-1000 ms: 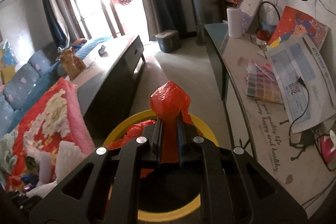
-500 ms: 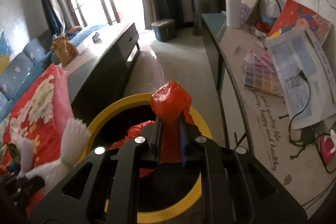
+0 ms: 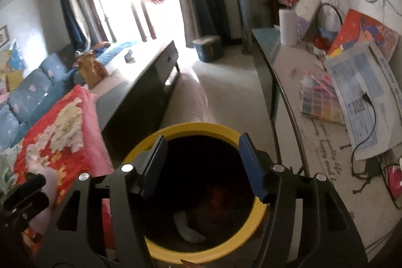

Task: Collect trash

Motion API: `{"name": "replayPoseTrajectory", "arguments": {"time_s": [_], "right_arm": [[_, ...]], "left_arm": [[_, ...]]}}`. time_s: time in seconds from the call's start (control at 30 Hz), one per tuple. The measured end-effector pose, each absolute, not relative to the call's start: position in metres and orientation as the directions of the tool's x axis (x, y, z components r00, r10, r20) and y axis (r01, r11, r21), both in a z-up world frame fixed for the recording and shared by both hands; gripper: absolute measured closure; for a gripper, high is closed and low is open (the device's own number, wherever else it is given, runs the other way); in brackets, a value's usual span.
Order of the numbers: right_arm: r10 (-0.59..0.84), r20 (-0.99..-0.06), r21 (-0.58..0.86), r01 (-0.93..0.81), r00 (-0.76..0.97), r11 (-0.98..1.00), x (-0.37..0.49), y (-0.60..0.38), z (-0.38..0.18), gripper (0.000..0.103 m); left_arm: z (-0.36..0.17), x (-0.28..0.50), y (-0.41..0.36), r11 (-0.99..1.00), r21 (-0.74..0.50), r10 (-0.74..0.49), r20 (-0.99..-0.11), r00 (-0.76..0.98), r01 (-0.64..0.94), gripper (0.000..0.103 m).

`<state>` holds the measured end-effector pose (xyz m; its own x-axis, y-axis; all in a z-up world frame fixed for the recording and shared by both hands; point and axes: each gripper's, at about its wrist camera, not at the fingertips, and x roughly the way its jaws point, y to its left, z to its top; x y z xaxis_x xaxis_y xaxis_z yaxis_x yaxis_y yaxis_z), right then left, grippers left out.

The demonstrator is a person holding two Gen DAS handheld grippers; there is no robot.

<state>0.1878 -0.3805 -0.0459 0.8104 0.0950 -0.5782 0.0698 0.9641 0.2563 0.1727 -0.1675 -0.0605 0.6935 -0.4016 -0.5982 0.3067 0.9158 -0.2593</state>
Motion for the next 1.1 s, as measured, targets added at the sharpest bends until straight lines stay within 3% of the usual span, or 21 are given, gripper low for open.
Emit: {"name": "replayPoseTrajectory", "arguments": {"time_s": [0.3, 1.1], "right_arm": [[0.171, -0.519, 0.271, -0.028, 0.837, 0.962, 0.168, -0.358, -0.018, 0.047], [0.366, -0.5, 0.225, -0.291, 0.784, 0.93, 0.133, -0.263, 0.003, 0.045]], "left_arm": [[-0.045, 0.15, -0.136, 0.93, -0.263, -0.363, -0.56, 0.744, 0.256, 0.016], [-0.017, 0.114, -0.056, 0.955, -0.273, -0.239, -0.493, 0.837, 0.112, 0.015]]}}
